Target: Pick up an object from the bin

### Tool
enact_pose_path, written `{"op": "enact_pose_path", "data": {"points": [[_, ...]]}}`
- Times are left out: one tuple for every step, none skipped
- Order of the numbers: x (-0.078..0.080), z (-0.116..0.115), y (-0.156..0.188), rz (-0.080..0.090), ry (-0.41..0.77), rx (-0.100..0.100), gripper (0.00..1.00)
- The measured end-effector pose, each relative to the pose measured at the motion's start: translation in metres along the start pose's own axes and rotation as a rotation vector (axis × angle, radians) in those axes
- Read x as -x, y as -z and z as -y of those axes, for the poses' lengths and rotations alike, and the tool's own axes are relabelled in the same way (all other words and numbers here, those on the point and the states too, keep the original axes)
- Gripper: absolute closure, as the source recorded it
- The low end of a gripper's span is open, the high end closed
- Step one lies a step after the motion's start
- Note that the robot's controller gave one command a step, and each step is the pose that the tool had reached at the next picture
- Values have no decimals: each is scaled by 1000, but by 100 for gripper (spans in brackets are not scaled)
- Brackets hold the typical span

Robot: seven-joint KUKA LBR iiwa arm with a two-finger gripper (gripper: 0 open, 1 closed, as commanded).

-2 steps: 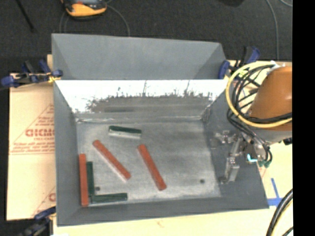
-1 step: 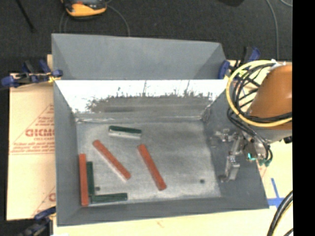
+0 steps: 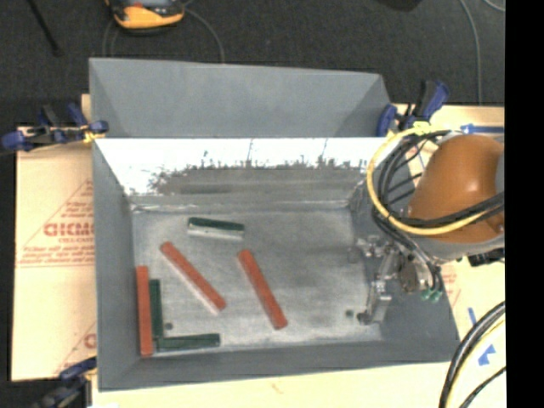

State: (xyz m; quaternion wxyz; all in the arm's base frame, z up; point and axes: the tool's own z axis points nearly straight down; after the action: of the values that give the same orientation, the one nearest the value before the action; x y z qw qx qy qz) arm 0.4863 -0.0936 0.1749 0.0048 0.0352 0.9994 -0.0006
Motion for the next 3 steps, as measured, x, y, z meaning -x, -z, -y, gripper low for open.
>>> {"op": "enact_pose_path", "data": {"points": [[7, -37, -57, -4, -130, 1, 0], [1, -48, -75, -12, -114, 1, 0], [9, -89, -52, -8, -88, 0, 0]]}}
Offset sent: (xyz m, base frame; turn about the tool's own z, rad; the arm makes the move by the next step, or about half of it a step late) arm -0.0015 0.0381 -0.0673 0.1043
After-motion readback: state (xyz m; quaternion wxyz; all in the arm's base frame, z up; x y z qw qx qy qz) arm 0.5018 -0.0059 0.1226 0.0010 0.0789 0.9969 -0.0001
